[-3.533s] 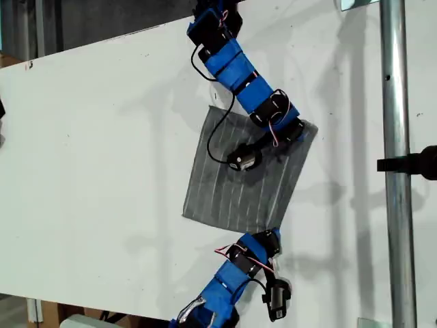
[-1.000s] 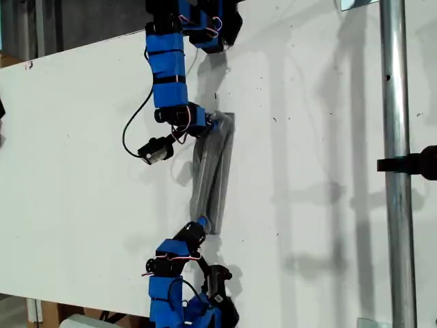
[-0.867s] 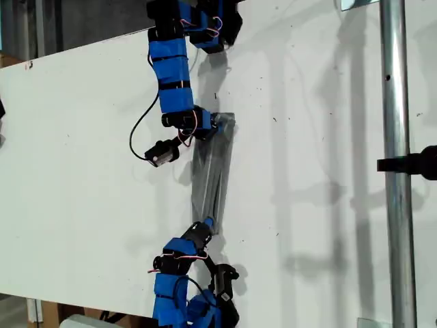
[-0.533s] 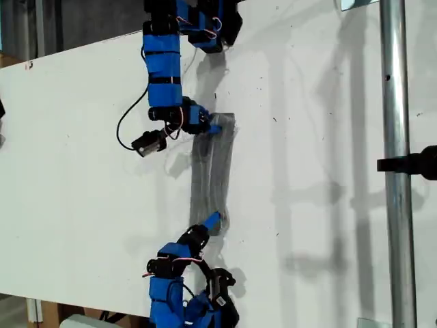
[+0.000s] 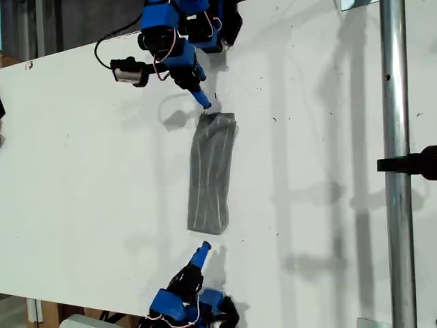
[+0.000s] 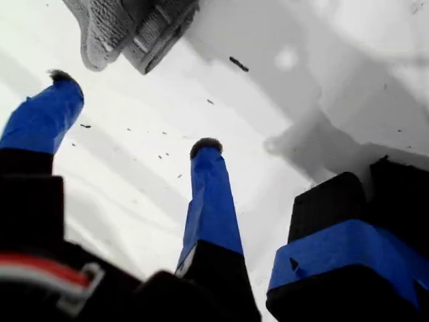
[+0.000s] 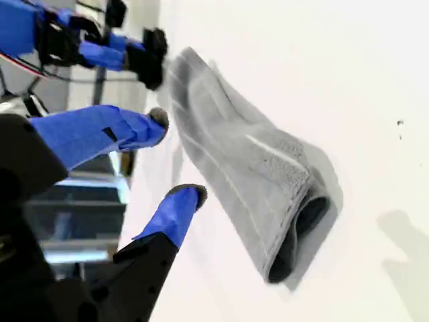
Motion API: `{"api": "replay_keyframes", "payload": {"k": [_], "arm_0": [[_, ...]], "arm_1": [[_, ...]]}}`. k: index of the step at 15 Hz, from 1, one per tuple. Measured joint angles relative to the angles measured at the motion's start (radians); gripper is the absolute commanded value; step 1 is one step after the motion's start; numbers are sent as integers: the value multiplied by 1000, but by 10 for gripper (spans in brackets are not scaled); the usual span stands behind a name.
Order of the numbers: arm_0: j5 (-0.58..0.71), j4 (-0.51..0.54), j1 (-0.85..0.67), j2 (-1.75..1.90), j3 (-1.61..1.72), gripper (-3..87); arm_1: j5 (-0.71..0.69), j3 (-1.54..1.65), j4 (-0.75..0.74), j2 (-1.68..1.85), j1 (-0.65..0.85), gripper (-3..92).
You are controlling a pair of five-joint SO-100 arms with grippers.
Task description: Grasp corners of a towel and fold twice.
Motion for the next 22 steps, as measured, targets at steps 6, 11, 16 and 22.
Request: {"api": "replay_keyframes", "payload": {"k": [6, 11, 16, 22], "arm_0": [[-158, -158, 268, 658, 557, 106], [-199, -106, 276, 753, 597, 107], [-209, -106, 293, 753, 603, 106], [-215, -106, 304, 753, 603, 106]], "arm_1": [[290, 426, -356, 202, -121, 389], [253, 433, -672, -66, 12, 340], [236, 278, -1048, -569, 18, 272], [225, 278, -1183, -581, 5, -1]]}}
